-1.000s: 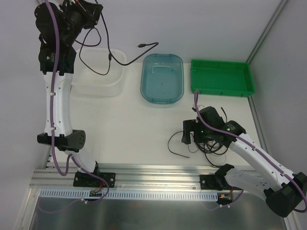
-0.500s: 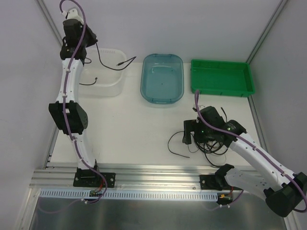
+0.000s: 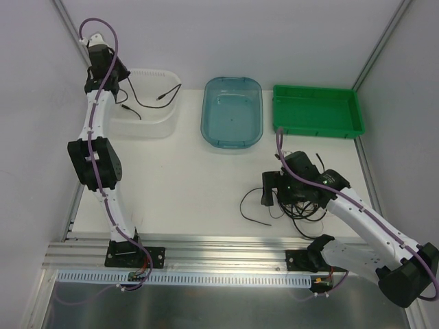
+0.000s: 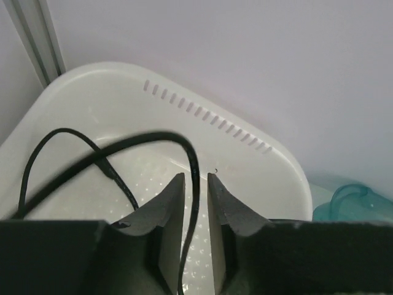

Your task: Untangle the cables

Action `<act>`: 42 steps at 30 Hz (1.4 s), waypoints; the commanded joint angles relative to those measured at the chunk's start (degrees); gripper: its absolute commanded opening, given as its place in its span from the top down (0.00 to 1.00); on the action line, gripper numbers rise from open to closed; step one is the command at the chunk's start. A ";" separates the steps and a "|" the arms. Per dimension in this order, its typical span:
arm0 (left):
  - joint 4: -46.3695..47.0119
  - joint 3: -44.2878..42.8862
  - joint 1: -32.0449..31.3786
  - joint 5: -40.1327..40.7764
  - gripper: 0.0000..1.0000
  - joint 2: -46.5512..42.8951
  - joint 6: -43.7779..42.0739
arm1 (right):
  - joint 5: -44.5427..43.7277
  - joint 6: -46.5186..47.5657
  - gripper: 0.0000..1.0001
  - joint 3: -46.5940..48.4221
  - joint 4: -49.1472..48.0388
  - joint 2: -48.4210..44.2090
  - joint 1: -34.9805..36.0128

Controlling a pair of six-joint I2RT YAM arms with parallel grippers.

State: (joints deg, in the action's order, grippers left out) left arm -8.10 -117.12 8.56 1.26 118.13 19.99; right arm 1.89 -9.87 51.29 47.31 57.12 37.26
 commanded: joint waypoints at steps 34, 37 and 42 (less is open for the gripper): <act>-3.94 79.82 -47.30 -11.11 0.01 -67.57 15.40 | -4.27 -5.86 0.25 -17.79 -14.69 2.37 -19.41; -3.86 84.93 -51.25 -9.00 0.01 -69.95 19.99 | -2.51 -5.25 0.38 -19.03 -18.74 5.97 -18.37; -3.94 87.32 -53.91 -6.80 0.01 -71.72 21.85 | -2.51 -6.56 0.70 -13.78 -20.06 10.55 -6.51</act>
State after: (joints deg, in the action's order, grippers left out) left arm -13.56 -30.09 -44.47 -8.21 48.10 38.04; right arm -3.03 -15.03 33.10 31.64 66.32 25.23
